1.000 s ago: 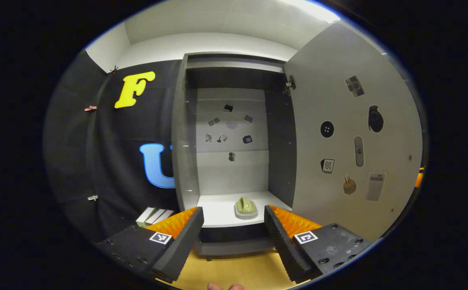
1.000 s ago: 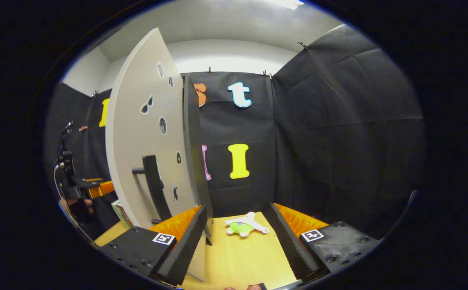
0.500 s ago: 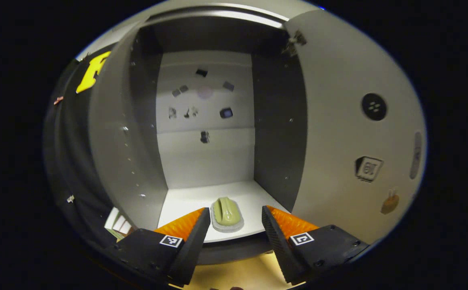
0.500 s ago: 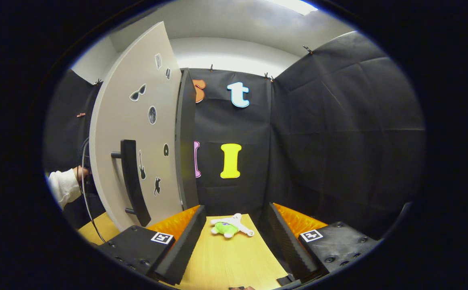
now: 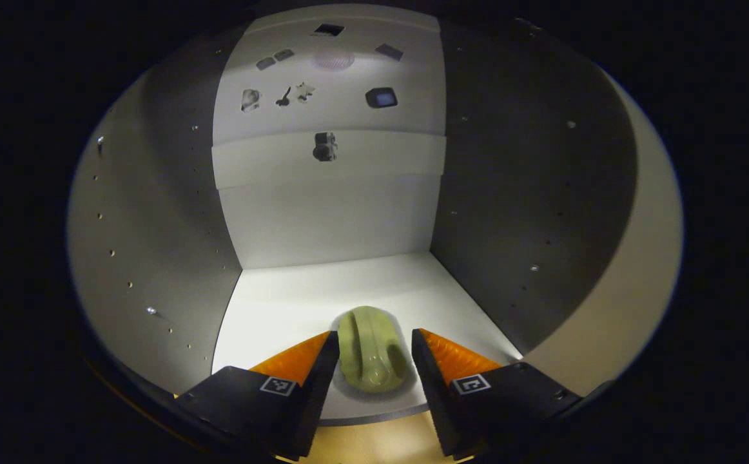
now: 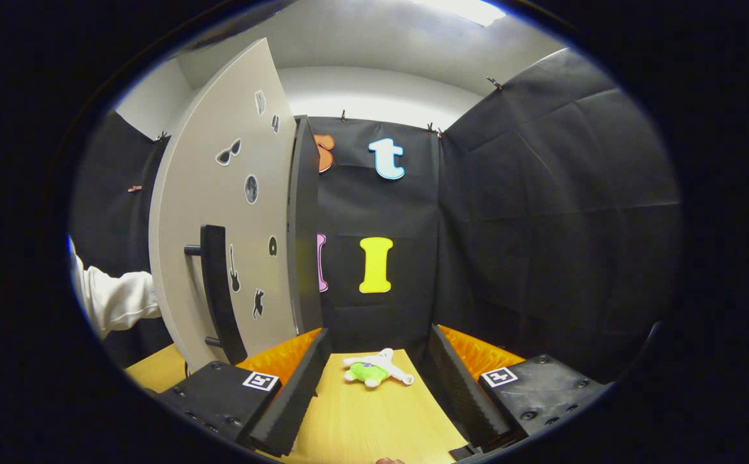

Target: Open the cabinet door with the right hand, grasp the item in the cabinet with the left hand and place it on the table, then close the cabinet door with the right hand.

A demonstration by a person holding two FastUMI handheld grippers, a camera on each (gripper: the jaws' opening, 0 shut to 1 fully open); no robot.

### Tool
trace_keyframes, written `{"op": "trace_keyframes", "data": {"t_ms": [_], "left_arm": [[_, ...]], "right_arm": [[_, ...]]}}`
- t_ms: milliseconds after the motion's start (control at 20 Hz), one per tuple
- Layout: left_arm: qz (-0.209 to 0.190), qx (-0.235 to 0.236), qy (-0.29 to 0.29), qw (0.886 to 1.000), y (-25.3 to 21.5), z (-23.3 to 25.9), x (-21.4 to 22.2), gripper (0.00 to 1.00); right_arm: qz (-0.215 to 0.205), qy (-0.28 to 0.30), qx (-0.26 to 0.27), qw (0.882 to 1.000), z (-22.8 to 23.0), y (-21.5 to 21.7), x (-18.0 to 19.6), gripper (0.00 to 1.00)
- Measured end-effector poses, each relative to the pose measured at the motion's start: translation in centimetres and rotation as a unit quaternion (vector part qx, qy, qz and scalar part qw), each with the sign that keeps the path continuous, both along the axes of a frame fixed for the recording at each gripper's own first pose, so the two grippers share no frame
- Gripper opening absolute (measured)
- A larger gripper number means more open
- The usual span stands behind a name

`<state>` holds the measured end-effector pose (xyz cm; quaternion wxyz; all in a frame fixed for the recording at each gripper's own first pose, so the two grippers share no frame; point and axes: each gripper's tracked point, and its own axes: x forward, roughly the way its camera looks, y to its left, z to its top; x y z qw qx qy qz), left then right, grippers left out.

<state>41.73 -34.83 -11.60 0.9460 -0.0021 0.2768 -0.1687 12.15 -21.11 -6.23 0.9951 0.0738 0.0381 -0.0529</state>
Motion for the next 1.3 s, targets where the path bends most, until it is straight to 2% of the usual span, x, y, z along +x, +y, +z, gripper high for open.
{"op": "trace_keyframes", "data": {"t_ms": [200,300,500,550,650,850,950,1100,1300], "left_arm": [[-0.005,0.009,0.023,1.000,-0.6,-2.0,1.1,0.66],[-0.003,0.018,0.030,0.999,-0.5,-2.7,1.4,0.60],[0.016,0.016,0.024,0.999,0.6,-2.5,1.6,0.28],[0.022,0.010,0.025,0.999,0.9,-2.3,1.5,0.25],[0.029,0.001,0.023,0.999,1.7,-1.8,0.6,0.23],[0.019,0.008,-0.004,1.000,3.5,0.1,-2.4,0.22],[0.013,0.003,-0.018,1.000,4.3,1.1,-4.9,0.22],[0.012,-0.007,-0.035,0.999,5.8,1.9,-9.7,0.20],[0.023,0.009,-0.054,0.998,8.5,0.7,-16.0,0.22]], "right_arm": [[0.004,0.009,0.024,1.000,-0.4,0.3,0.1,0.98],[-0.012,0.001,0.028,1.000,-0.1,-0.6,0.0,0.98],[-0.033,-0.009,0.042,0.999,0.8,-0.8,-0.1,0.98],[-0.036,-0.008,0.052,0.998,0.9,-0.5,-0.1,0.98],[-0.037,-0.007,0.049,0.998,0.7,-0.2,-0.2,0.98],[-0.026,-0.006,-0.013,1.000,1.0,0.4,-0.8,0.98],[-0.023,-0.007,-0.024,0.999,1.6,1.1,-0.8,0.98],[-0.005,-0.006,-0.003,1.000,2.1,2.6,-0.5,0.98],[-0.007,-0.009,0.023,1.000,2.6,3.2,-0.4,0.98]]}}
